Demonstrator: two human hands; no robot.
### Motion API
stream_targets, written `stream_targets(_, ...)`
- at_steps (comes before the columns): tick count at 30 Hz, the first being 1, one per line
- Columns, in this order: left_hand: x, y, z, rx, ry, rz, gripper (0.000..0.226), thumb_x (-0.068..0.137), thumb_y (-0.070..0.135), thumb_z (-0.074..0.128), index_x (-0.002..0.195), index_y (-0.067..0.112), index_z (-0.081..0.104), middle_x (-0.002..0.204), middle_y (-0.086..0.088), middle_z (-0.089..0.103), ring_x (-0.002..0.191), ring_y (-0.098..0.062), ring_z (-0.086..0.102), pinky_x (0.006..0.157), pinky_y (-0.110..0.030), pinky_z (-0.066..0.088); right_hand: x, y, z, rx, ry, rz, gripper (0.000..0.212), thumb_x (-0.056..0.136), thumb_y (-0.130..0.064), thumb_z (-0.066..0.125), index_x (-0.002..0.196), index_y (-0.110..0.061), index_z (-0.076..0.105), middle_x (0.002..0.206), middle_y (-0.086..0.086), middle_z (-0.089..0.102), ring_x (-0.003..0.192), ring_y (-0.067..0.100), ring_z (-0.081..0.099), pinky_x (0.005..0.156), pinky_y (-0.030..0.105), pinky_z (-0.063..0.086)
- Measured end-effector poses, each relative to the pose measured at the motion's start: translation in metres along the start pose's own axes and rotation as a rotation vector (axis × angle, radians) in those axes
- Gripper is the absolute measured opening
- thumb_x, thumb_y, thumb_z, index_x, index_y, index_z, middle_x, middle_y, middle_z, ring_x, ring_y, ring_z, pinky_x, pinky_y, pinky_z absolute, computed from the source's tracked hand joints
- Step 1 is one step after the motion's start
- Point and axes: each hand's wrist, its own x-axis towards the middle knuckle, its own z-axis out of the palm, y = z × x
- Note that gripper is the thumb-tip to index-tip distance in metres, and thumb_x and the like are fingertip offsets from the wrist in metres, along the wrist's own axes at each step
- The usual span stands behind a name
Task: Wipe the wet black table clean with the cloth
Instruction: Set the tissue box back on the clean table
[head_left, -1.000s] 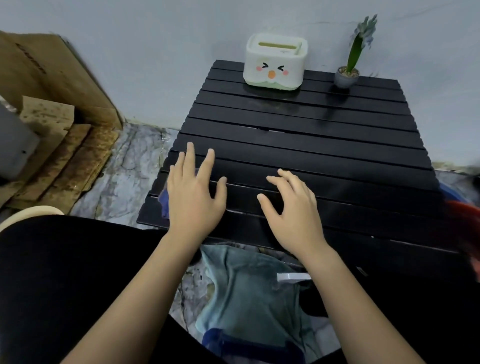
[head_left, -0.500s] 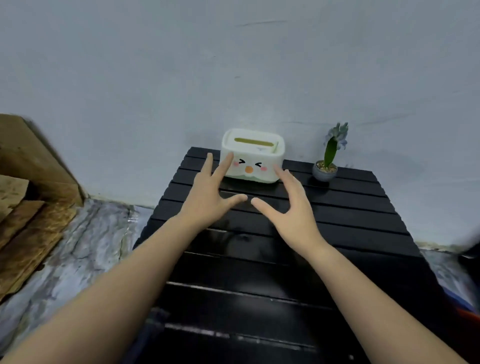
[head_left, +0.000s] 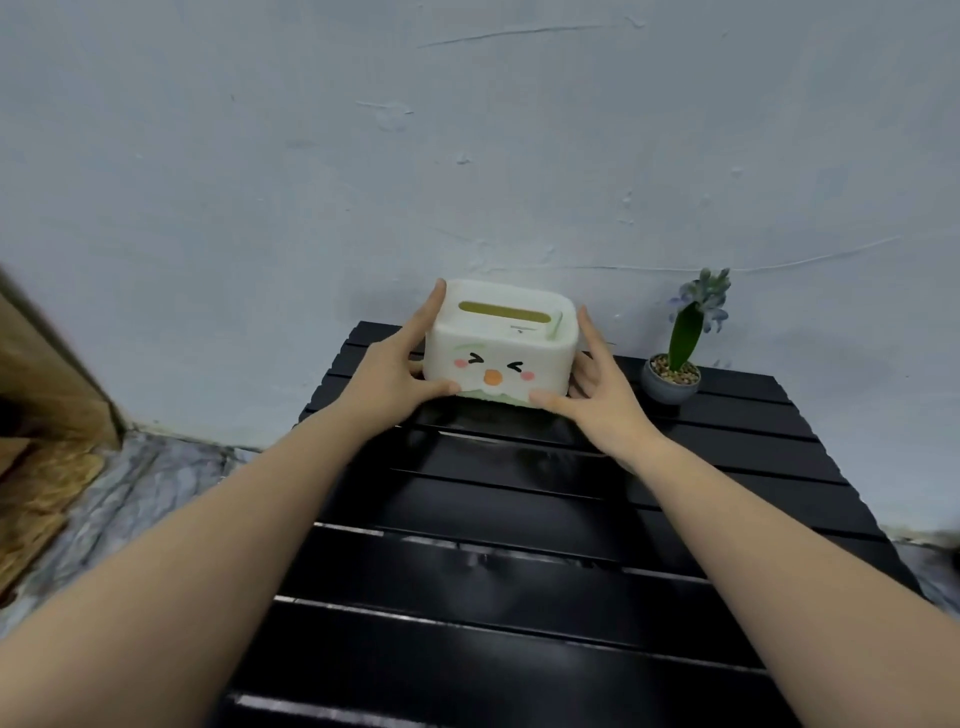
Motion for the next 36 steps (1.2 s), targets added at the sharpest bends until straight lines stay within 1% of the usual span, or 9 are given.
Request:
stream_targets(3, -0.005, 0.004, 0.001, -0.011, 0.031, -0.004, 0.108, 0.075, 0.002, 0.079, 0.141, 0.063, 0.019, 0.132, 0.010, 0.058, 0.091, -0.005, 0.072, 0.088, -0.025, 0.057, -0.003, -0.004, 0.003, 0.073, 0.055, 0.002, 0.104, 0.076, 0.001, 0.081, 0.154, -0.035, 0.023, 0.152, -0.001, 0.045, 0.136, 0.009, 0.046, 0.112, 0.043, 0.041)
stream_targets(6, -0.017, 0.013, 0.002, -0.024, 0.047, 0.008, 0.106, 0.076, 0.000, 0.077, 0.143, 0.060, 0.021, 0.135, 0.010, 0.056, 0.090, -0.001, 0.072, 0.081, -0.017, 0.056, -0.016, -0.015, 0.003, 0.083, 0.073, -0.023, 0.101, 0.076, 0.003, 0.080, 0.154, -0.031, 0.025, 0.153, -0.001, 0.044, 0.136, 0.009, 0.046, 0.112, 0.042, 0.040)
stream_targets(11, -0.056, 0.041, -0.002, -0.024, 0.083, 0.046, 0.103, 0.075, 0.003, 0.080, 0.146, 0.053, 0.023, 0.131, 0.015, 0.055, 0.090, 0.001, 0.071, 0.076, -0.017, 0.057, -0.060, -0.046, 0.001, 0.061, 0.089, -0.066, 0.099, 0.077, 0.003, 0.078, 0.155, -0.026, 0.025, 0.150, 0.002, 0.048, 0.136, 0.009, 0.047, 0.112, 0.042, 0.041)
stream_targets(21, -0.155, 0.054, 0.009, 0.018, 0.063, 0.004, 0.102, 0.075, 0.005, 0.081, 0.145, 0.054, 0.025, 0.140, 0.012, 0.053, 0.093, 0.003, 0.070, 0.085, -0.016, 0.055, -0.157, -0.041, 0.015, 0.057, 0.118, -0.028, 0.098, 0.073, 0.001, 0.083, 0.152, -0.030, 0.033, 0.145, -0.004, 0.053, 0.135, 0.004, 0.047, 0.107, 0.031, 0.046)
stream_targets(28, -0.166, 0.055, 0.015, 0.085, 0.016, -0.068, 0.106, 0.079, 0.009, 0.076, 0.144, 0.061, 0.011, 0.124, 0.016, 0.060, 0.100, -0.002, 0.068, 0.096, -0.035, 0.054, -0.166, -0.040, 0.019, -0.010, 0.103, 0.050, 0.100, 0.073, -0.009, 0.085, 0.151, -0.039, 0.030, 0.145, -0.002, 0.053, 0.132, 0.006, 0.049, 0.109, 0.038, 0.045)
stream_targets(31, -0.166, 0.056, 0.013, 0.132, -0.020, -0.086, 0.115, 0.076, 0.014, 0.079, 0.144, 0.061, 0.000, 0.120, 0.017, 0.060, 0.103, -0.001, 0.064, 0.094, -0.028, 0.053, -0.166, -0.045, 0.007, -0.140, 0.045, 0.114, 0.111, 0.070, -0.018, 0.088, 0.154, -0.038, 0.019, 0.154, 0.003, 0.041, 0.138, 0.015, 0.044, 0.114, 0.043, 0.038)
stream_targets(33, -0.171, 0.057, 0.012, 0.116, -0.037, -0.106, 0.121, 0.073, 0.020, 0.083, 0.147, 0.055, -0.006, 0.130, 0.023, 0.052, 0.105, 0.011, 0.055, 0.089, -0.010, 0.046, -0.169, -0.049, -0.007, -0.215, 0.038, 0.147, 0.113, 0.068, -0.024, 0.090, 0.155, -0.037, 0.019, 0.157, 0.002, 0.037, 0.140, 0.018, 0.040, 0.115, 0.042, 0.035)
stream_targets(34, -0.174, 0.058, 0.013, 0.098, -0.019, -0.128, 0.123, 0.072, 0.026, 0.085, 0.149, 0.050, -0.008, 0.139, 0.023, 0.045, 0.111, 0.013, 0.050, 0.092, -0.009, 0.041, -0.171, -0.050, -0.016, -0.247, 0.047, 0.152, 0.110, 0.068, -0.026, 0.089, 0.154, -0.037, 0.022, 0.156, 0.000, 0.038, 0.139, 0.017, 0.041, 0.115, 0.041, 0.035)
stream_targets(36, -0.180, 0.058, 0.018, 0.068, 0.101, -0.182, 0.123, 0.068, 0.047, 0.084, 0.152, 0.042, -0.006, 0.154, 0.014, 0.030, 0.137, -0.003, 0.036, 0.110, -0.027, 0.034, -0.177, -0.052, -0.036, -0.310, 0.089, 0.150, 0.099, 0.069, -0.028, 0.088, 0.150, -0.036, 0.032, 0.151, -0.004, 0.045, 0.135, 0.013, 0.044, 0.113, 0.037, 0.037)
